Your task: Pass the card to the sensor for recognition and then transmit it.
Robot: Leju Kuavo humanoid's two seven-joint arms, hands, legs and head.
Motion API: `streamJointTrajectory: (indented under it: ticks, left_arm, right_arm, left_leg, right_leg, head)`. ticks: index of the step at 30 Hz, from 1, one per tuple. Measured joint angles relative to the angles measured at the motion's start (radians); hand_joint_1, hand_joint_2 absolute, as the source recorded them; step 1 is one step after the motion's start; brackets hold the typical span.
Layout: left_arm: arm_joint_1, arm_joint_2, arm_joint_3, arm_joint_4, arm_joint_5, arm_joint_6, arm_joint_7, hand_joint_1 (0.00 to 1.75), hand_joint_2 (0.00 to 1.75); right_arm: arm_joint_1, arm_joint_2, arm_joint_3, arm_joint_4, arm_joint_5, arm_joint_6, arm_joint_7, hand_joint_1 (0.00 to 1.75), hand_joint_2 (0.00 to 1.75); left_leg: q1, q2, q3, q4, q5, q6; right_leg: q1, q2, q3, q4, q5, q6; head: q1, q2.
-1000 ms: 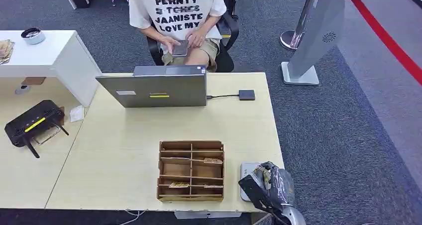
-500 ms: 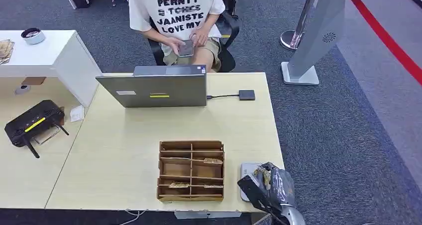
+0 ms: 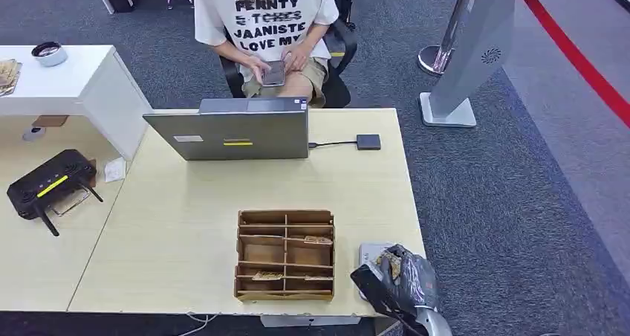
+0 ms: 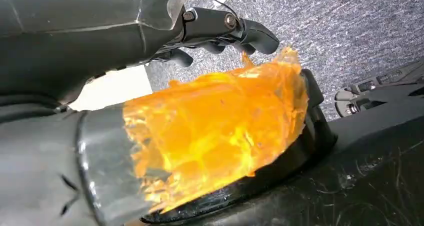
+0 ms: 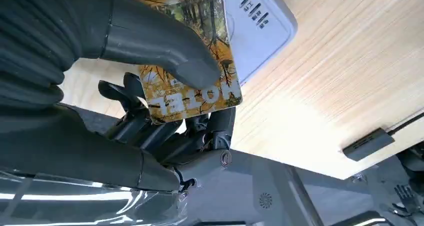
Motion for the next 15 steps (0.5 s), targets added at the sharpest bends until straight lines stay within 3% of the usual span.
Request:
streamJointTrajectory:
  ticks: [15]
  left_arm:
    - [0.000,0.000,0.000,0.000,0.000,0.000,0.002,0.00,0.00]
  right_arm:
    - [-0.011,-0.010,0.016,0.020,0.006,-0.011,0.006,1.75,1.75]
  left_leg:
    - [0.000,0.000,0.000,0.000,0.000,0.000]
  right_leg:
    - [0.000,0.000,0.000,0.000,0.000,0.000]
  head:
    - [0.000,0.000]
